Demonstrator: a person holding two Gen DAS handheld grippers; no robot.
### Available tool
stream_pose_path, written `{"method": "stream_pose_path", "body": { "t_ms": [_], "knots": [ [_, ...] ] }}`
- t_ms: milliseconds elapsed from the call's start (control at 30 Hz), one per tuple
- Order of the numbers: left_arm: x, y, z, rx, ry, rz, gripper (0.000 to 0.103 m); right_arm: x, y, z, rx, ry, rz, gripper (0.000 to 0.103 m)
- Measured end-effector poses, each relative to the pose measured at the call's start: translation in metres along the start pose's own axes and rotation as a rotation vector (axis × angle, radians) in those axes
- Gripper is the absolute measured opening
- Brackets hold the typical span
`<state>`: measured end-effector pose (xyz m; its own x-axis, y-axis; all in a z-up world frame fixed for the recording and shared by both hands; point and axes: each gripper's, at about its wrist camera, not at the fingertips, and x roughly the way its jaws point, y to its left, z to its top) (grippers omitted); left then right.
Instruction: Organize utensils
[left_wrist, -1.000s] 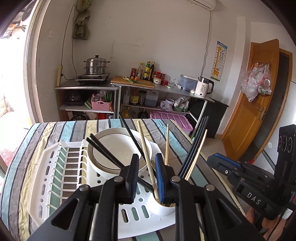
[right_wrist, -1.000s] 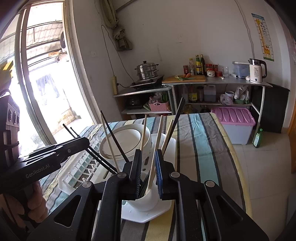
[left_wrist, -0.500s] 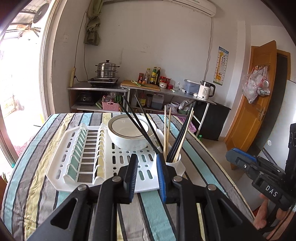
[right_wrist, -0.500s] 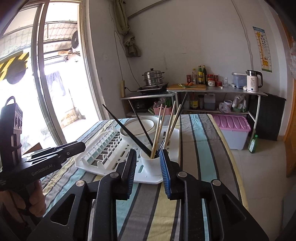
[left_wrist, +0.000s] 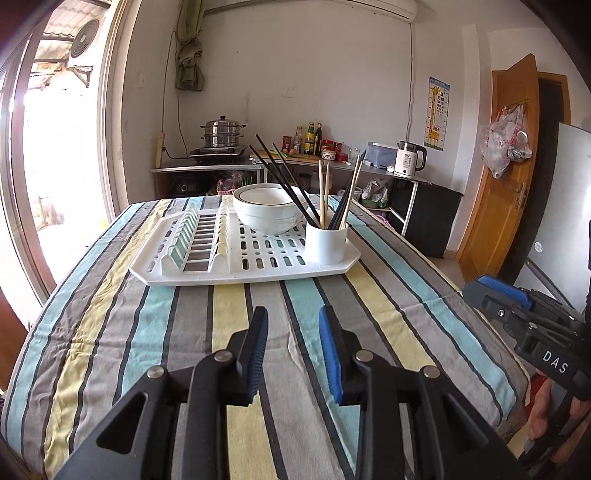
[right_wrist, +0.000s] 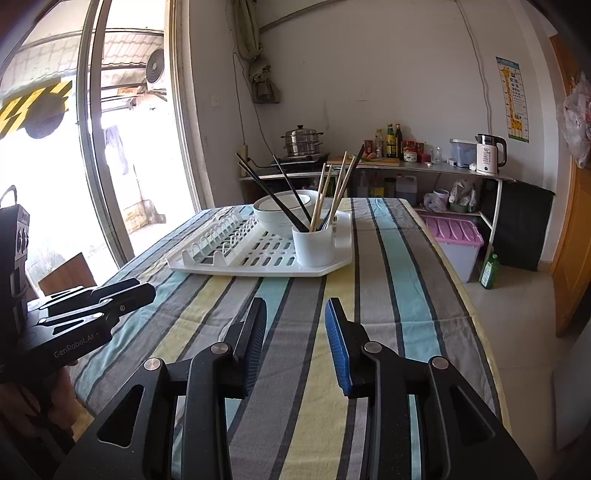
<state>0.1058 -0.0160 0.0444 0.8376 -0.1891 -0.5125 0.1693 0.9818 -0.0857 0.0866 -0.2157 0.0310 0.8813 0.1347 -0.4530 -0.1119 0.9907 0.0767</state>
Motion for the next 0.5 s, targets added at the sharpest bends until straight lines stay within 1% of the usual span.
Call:
{"method": "stream_pose_path", "body": {
  "t_ms": [100, 233, 333, 500],
  "knots": [
    [-0.011, -0.003, -0.013, 0.011, -0.001, -0.001, 0.030, -0.011, 0.006, -0.011, -0.005, -0.004, -0.004, 0.034],
    [-0.024, -0.005, -0.026, -0.002, 0.003, -0.002, 0.030, -0.023, 0.012, -0.021, -0.016, -0.012, -0.012, 0.034],
    [-0.032, -0.004, -0.031, -0.014, -0.002, -0.004, 0.030, -0.029, 0.017, -0.027, -0.018, -0.015, -0.009, 0.034],
    [-0.043, -0.007, -0.032, -0.015, -0.037, 0.001, 0.030, -0.030, 0.021, -0.030, -0.028, -0.017, -0.008, 0.034]
  ]
}}
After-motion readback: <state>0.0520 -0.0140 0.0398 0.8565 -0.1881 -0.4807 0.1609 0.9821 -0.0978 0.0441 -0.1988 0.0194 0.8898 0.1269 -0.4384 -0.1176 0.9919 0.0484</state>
